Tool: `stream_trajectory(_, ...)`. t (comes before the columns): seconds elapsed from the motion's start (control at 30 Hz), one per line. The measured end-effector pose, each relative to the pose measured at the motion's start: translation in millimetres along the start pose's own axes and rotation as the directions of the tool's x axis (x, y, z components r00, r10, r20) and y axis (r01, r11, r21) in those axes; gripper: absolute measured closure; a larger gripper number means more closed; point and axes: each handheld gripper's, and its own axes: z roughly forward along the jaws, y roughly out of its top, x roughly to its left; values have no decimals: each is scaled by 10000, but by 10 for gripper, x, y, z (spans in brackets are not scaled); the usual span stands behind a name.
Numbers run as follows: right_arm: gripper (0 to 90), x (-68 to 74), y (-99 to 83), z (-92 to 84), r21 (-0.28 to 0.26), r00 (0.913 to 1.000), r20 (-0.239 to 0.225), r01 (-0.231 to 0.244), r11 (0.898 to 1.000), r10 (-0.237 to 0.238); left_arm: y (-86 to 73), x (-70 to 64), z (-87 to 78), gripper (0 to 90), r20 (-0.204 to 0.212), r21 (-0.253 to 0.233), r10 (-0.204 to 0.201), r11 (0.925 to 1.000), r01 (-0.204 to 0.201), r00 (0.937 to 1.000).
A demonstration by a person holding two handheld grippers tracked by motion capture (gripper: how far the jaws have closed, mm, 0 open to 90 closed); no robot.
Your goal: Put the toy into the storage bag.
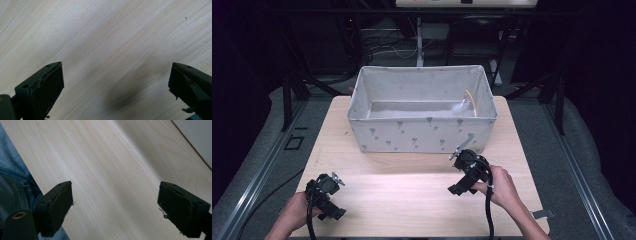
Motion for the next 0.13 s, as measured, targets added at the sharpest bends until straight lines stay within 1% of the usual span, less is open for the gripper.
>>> stream_trajectory(0.03, 141, -3, -22, 31, 161, 9999, -20, -101, 9998, 102, 0, 0, 0, 2, 0, 0, 0, 10000, 0, 10000)
stream_trajectory(0.07, 140, -5, -42, 67, 427, 9999, 103, -137, 9990, 133, 0, 0, -6, 2, -18, -54, 4, 10000, -4, 10000)
stream_trajectory(0.1, 140, -5, -42, 67, 427, 9999, 103, -137, 9990, 133, 0, 0, -6, 2, -18, -54, 4, 10000, -4, 10000)
stream_trajectory(0.13, 140, -9, -59, 103, 727, 9993, 353, -151, 9972, 126, 1, -1, -10, 2, -75, -60, 37, 10000, -38, 10000)
